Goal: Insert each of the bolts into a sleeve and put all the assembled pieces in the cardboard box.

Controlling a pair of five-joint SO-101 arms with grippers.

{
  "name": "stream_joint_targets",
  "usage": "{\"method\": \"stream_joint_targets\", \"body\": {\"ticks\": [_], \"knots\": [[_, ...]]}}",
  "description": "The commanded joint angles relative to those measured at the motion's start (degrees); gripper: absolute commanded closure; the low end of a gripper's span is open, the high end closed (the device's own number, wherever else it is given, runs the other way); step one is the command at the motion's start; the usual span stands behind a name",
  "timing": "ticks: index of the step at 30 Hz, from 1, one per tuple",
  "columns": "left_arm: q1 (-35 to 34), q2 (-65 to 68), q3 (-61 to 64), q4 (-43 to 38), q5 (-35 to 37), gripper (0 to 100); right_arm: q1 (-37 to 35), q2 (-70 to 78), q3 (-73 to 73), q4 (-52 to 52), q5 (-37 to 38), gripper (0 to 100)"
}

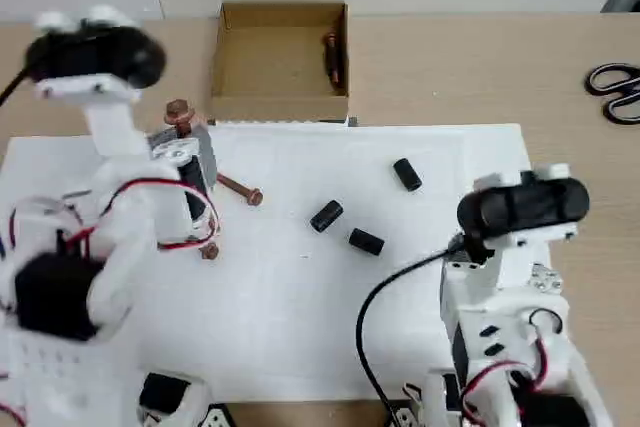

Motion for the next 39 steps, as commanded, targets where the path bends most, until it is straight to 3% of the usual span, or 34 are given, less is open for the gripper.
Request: {"method": "stream_joint_targets", "body": {"ticks": [1,4,10,15,23,31,39], "knots": [[-0.1,-8.3,8.6,-8.4,5.4,100,-0.7,-5.6,4.5,-5.0,0.4,99.6],[0.0,-15.6,19.1,-15.6,8.4,100,-3.1,-10.1,9.6,-5.9,0.3,99.6],[0.3,-32.4,39.5,-31.5,15.2,100,-19.1,-17.7,20.7,-7.8,-4.6,99.6],[3.2,-45.4,54.7,-40.4,15.4,100,-29.2,-22.6,28.6,-15.7,-7.6,99.6],[14.9,-61.5,64.7,-41.0,15.4,99,-37.3,-22.4,33.8,-23.7,-7.6,99.6],[19.1,-60.7,65.4,-41.0,15.4,99,-42.9,-22.4,36.1,-24.4,-7.4,99.6],[23.9,-60.7,65.3,-39.0,15.4,99,-43.2,-22.4,36.7,-24.5,1.3,99.6]]}}
